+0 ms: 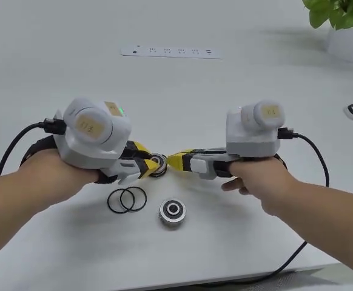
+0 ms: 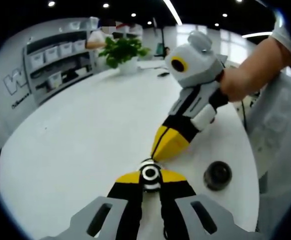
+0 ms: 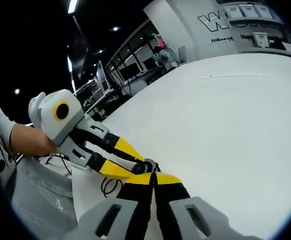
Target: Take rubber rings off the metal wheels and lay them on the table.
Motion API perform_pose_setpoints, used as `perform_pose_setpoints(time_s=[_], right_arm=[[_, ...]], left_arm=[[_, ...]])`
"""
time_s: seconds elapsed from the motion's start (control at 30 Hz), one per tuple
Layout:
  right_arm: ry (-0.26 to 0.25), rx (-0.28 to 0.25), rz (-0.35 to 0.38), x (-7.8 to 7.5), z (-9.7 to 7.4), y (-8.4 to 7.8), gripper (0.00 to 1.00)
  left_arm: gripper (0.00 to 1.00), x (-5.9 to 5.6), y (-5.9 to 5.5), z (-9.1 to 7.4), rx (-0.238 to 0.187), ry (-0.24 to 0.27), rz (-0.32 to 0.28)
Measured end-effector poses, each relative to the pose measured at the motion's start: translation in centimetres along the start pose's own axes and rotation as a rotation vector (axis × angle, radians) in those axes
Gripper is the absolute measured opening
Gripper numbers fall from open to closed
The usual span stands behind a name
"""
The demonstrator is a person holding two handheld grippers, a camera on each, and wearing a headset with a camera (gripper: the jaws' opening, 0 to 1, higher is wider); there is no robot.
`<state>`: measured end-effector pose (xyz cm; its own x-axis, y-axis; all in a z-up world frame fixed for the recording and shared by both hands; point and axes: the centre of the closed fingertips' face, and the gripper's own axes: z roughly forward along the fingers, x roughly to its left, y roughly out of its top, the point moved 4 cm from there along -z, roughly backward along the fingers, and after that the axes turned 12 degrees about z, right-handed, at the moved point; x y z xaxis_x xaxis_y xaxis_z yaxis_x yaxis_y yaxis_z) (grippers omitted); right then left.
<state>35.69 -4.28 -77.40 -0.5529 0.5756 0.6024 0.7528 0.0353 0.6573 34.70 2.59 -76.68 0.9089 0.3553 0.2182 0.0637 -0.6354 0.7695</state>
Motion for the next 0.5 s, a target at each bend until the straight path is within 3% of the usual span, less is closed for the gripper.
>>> perform_pose_setpoints(time_s=[0.5], right_arm=[[0.014, 0.016, -0.029, 0.72, 0.12, -0.05, 0.00]], left_arm=[[0.12, 0.07, -0.01, 0.04, 0.004, 0.003, 0.002]])
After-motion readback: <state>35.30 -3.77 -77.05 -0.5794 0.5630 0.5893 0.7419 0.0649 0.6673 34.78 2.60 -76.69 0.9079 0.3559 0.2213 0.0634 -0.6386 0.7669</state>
